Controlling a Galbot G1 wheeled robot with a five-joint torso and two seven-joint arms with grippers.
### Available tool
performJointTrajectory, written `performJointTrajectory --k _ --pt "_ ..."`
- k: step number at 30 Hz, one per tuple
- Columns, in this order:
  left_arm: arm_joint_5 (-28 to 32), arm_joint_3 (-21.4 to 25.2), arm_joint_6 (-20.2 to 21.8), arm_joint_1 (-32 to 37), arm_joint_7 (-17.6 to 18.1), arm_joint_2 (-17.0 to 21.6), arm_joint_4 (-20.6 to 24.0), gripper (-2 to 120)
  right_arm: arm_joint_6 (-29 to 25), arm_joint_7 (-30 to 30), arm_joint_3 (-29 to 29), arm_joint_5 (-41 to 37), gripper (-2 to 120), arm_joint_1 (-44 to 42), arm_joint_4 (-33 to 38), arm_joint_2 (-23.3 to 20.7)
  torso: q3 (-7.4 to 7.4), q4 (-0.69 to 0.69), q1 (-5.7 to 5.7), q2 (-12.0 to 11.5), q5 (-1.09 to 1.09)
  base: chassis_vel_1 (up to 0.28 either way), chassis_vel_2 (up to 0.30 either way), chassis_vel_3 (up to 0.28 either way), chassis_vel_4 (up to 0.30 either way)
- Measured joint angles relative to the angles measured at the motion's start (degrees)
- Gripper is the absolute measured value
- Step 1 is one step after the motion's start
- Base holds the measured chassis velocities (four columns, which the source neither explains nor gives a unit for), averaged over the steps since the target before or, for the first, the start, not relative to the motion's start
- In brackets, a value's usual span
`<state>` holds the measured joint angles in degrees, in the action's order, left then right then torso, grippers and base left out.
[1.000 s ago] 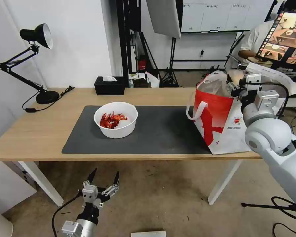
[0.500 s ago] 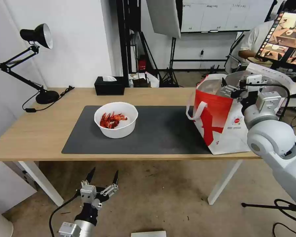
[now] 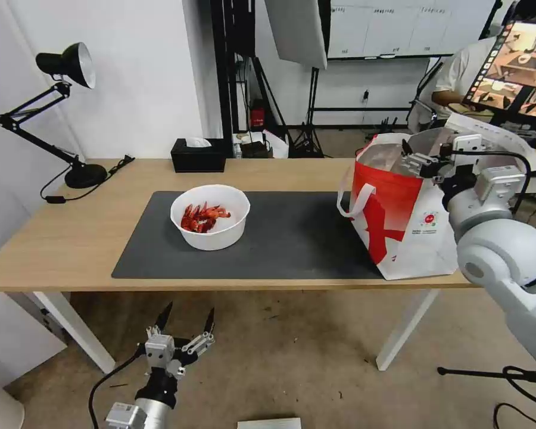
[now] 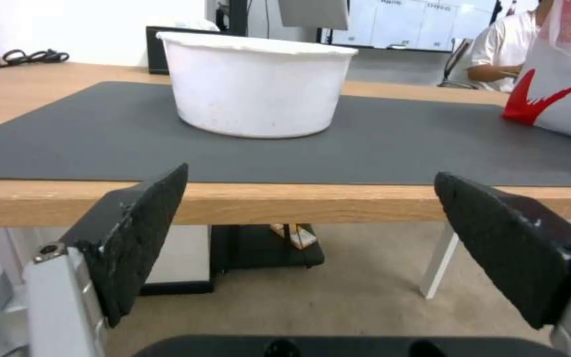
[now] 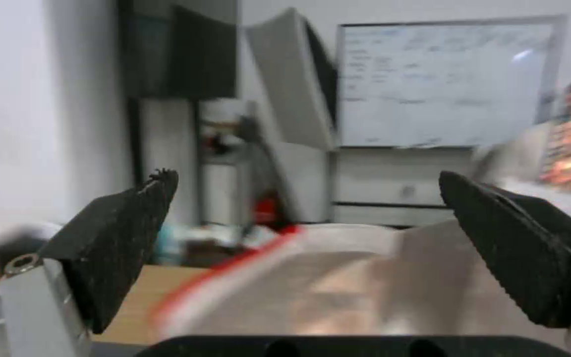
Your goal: Pick up the trash from the table and place it into the takeout bag.
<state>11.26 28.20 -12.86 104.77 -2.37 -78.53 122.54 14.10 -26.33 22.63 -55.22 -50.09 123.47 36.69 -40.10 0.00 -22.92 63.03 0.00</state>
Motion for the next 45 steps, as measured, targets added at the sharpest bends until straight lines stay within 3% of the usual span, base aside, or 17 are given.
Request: performJointTrajectory --k 4,14,21,28,36,45 --pt "0.0 0.0 0.0 -0.4 0.0 0.0 0.0 100 -4.4 4.3 5.3 -8.0 100 -6.7 4.5 0.0 0.0 -0.02 0.0 0.0 0.0 0.0 0.0 0.0 0.0" --pt "0.8 0.5 -0.1 0.0 0.0 0.4 1.0 100 -12.3 16.8 11.4 -10.1 100 -22.9 9.4 2.0 0.0 -0.01 0.0 0.0 0.0 0.0 0.0 0.0 0.0" --pt "2.0 1.4 -0.7 0.0 0.0 1.2 1.0 100 -15.7 21.0 12.4 -4.8 100 -33.7 11.6 5.5 0.01 0.0 0.0 0.0 0.0 0.0 0.0 0.0 0.0" --pt "2.0 1.3 -1.4 0.0 -0.2 1.0 0.3 100 -23.9 26.0 12.2 8.6 100 -46.3 9.0 10.0 0.0 -0.01 0.01 0.0 0.0 0.0 0.0 0.0 0.0" --pt "1.5 1.0 -2.0 0.0 -0.5 0.7 -0.8 100 -31.2 26.0 9.2 19.8 100 -50.7 2.6 14.3 0.0 -0.01 0.0 0.0 0.0 0.0 0.0 0.0 0.0" --pt "1.7 0.9 -1.9 0.7 -2.0 0.3 -1.0 100 -34.5 23.8 5.5 25.5 100 -51.6 -1.8 17.3 0.0 -0.01 0.0 0.0 0.0 0.0 0.0 0.0 0.0"
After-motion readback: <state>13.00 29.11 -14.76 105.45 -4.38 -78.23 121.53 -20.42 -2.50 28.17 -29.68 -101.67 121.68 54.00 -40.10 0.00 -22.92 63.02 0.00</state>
